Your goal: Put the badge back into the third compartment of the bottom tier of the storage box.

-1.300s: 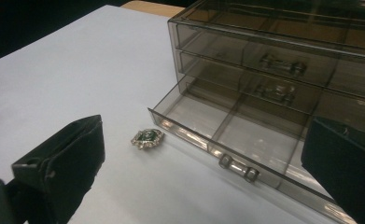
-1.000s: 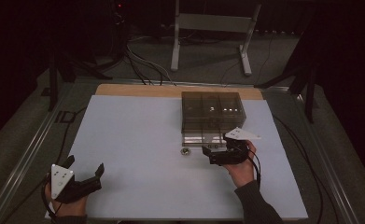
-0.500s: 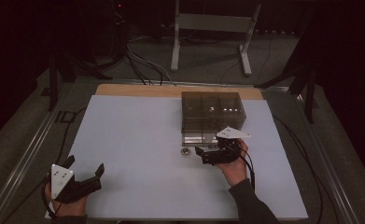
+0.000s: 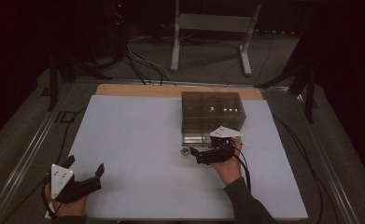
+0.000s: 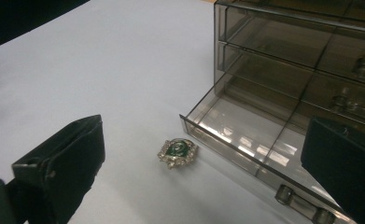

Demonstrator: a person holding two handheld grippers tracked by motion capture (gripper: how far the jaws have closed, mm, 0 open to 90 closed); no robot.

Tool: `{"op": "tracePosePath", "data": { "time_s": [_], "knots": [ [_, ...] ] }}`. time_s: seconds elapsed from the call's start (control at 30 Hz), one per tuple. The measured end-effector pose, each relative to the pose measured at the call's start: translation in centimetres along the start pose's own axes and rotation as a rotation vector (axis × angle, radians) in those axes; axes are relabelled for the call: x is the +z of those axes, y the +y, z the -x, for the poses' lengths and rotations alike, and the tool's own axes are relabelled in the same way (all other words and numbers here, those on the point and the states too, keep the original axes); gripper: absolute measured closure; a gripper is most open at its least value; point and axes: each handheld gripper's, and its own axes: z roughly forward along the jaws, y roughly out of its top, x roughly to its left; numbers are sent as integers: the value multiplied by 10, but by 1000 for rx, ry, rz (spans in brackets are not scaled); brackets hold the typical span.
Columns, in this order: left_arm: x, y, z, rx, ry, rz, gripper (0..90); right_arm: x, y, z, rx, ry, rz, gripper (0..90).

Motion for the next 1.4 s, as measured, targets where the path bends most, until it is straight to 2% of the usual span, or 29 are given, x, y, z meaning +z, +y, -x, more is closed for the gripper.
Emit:
{"op": "tracePosePath", "data": {
  "time_s": [0.27, 0.53, 0.6, 0.67, 0.7, 0.77, 0.83, 0.87, 0.93, 1.1, 1.17, 1.23, 1.4],
  "knots": [
    [0, 0, 0, -1, -1, 1, 3, 8, 0, -3, 11, 7, -21, 0],
    [0, 0, 0, -4, -2, 2, 3, 18, -1, -9, 13, 41, -60, 12],
    [0, 0, 0, -3, -2, 2, 3, 20, -1, -11, 13, 44, -67, 56],
    [0, 0, 0, -3, -3, 1, 3, 22, -1, -14, 10, 25, -70, 191],
    [0, 0, -1, -5, -2, 3, 3, 23, -1, -15, 8, 42, -72, 288],
    [0, 0, -1, -6, -3, 2, 4, 25, -2, -17, -10, 45, -85, 440],
    [0, 0, -1, -4, -3, 1, 3, 28, -3, -18, -25, 60, -92, 523],
    [0, 0, -1, -4, -3, 1, 3, 28, -3, -18, -25, 60, -92, 523],
    [0, 0, -1, -8, -2, 4, 3, 33, -5, -20, -30, 58, -110, 579],
    [0, 0, -1, -8, -2, 4, 3, 41, -7, -20, -32, 41, -139, 611],
    [0, 0, -1, -9, -2, 4, 3, 44, -8, -21, -35, 30, -152, 619],
    [0, 0, -1, -8, -3, 3, 4, 51, -11, -21, -40, -2, -180, 647],
    [0, 0, -1, -9, -4, 4, 3, 58, -15, -20, -32, -31, -208, 656]
  ]
}}
